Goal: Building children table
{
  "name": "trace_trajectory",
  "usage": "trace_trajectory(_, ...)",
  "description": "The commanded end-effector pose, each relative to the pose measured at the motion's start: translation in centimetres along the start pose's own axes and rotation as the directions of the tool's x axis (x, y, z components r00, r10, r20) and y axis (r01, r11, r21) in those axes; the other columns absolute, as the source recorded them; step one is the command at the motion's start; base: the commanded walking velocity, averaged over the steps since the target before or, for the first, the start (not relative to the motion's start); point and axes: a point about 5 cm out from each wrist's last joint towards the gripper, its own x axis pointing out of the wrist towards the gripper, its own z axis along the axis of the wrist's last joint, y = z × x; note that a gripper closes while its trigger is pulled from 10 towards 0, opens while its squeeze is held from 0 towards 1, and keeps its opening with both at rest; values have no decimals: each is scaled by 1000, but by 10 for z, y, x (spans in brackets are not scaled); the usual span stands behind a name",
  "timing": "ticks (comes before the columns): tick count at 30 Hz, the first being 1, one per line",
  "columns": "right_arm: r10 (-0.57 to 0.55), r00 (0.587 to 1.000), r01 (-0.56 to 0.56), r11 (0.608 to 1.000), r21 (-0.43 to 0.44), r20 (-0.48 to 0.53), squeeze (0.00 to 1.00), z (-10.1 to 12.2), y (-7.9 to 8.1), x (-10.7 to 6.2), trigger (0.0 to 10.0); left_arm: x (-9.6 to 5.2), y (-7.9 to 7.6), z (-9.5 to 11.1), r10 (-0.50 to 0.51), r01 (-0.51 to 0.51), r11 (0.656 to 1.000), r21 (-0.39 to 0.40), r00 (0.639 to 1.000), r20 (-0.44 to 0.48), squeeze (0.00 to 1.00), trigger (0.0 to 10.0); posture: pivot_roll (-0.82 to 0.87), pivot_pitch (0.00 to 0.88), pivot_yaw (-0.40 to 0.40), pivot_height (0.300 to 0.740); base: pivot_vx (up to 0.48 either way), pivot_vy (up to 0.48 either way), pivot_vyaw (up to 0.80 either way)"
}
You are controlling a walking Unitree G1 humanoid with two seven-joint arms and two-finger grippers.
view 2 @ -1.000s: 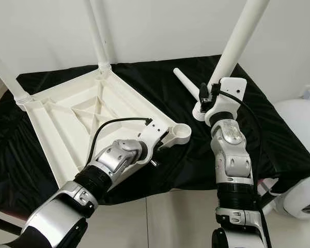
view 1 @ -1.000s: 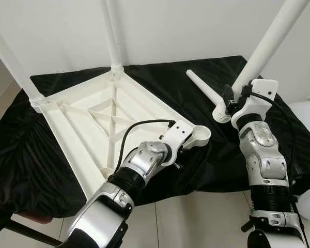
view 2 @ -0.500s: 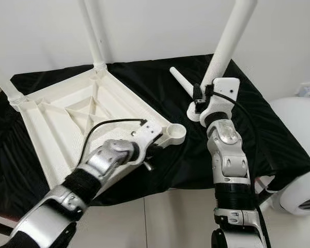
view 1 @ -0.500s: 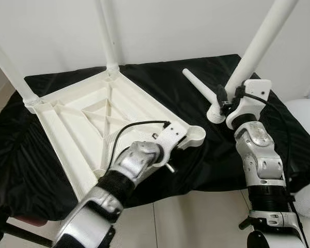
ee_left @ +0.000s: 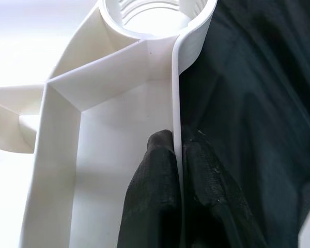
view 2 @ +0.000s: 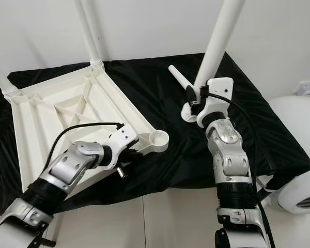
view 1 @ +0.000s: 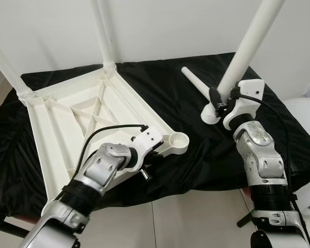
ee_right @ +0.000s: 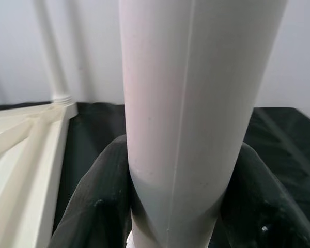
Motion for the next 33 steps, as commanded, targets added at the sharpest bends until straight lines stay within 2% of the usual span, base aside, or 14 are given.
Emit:
trace_trajectory(1, 51, 998, -51, 999, -9, 21, 0, 2, 7, -1, 10000, -2, -6, 9, -15, 14, 999, 43, 1000, 21, 0, 10000, -83, 74, 65, 740, 0, 0, 0)
trace_trajectory(9, 179, 983, -180, 984, 16, 30, 0, 4, 17, -1, 10000, 10, -29, 10, -66, 64, 995, 80, 998, 20, 0, 10000, -91, 70, 68, 740, 0, 0, 0)
trace_trajectory(13, 207, 978, -207, 978, 8, 33, 0, 5, 19, -1, 10000, 19, -34, 2, -34, 35, 994, 101, 999, -9, 0, 10000, -94, 66, 69, 740, 0, 0, 0)
trace_trajectory(15, 223, 974, -223, 975, -1, 31, 0, 6, 21, -2, 10000, 27, -33, -5, 46, -43, 996, 78, 998, -37, 0, 10000, -96, 72, 69, 740, 0, 0, 0)
trace_trajectory(19, 228, 973, -228, 974, -9, 27, 0, 5, 21, -3, 10000, 29, -32, -10, 75, -71, 995, 70, 996, -57, 0, 10000, -99, 71, 68, 740, 0, 0, 0)
trace_trajectory(20, 228, 973, -228, 974, -10, 26, 0, 5, 20, -3, 10000, 28, -32, -11, 63, -59, 996, 65, 996, -60, 227, 10000, -99, 74, 70, 740, 0, 0, 0)
trace_trajectory(21, 228, 973, -228, 974, -10, 26, 0, 5, 20, -3, 10000, 28, -32, -11, 63, -59, 996, 65, 996, -60, 227, 10000, -99, 74, 70, 740, 0, 0, 0)
trace_trajectory(22, 227, 973, -227, 974, -12, 26, 0, 5, 19, -4, 10000, 26, -29, -12, 64, -60, 996, 69, 996, -65, 1000, 10000, -100, 77, 71, 740, 0, 0, 0)
trace_trajectory(23, 227, 973, -227, 974, -12, 26, 0, 5, 19, -4, 10000, 26, -29, -12, 64, -60, 996, 69, 996, -65, 1000, 10000, -100, 77, 71, 740, 0, 0, 0)
trace_trajectory(24, 226, 974, -226, 974, -12, 27, 0, 6, 18, -4, 10000, 24, -26, -14, 73, -66, 994, 83, 995, -75, 929, 10000, -101, 75, 72, 740, 0, 0, 0)
trace_trajectory(25, 226, 974, -226, 974, -12, 27, 0, 6, 18, -4, 10000, 24, -26, -14, 73, -66, 994, 83, 995, -75, 929, 10000, -101, 75, 72, 740, 0, 0, 0)
trace_trajectory(26, 227, 973, -227, 974, -11, 29, 0, 6, 17, -5, 10000, 23, -22, -14, 88, -80, 992, 97, 993, -81, 0, 10000, -100, 76, 73, 740, 0, 0, 0)
trace_trajectory(30, 228, 973, -228, 974, -10, 33, 0, 7, 16, -6, 10000, 21, -16, -10, 120, -112, 989, 100, 990, -72, 0, 10000, -99, 77, 74, 740, 0, 0, 0)
trace_trajectory(33, 218, 975, -218, 976, -14, 32, 0, 7, 11, -7, 10000, 21, -13, 0, 129, -126, 989, 81, 991, -33, 0, 10000, -99, 79, 77, 740, 0, 0, 0)
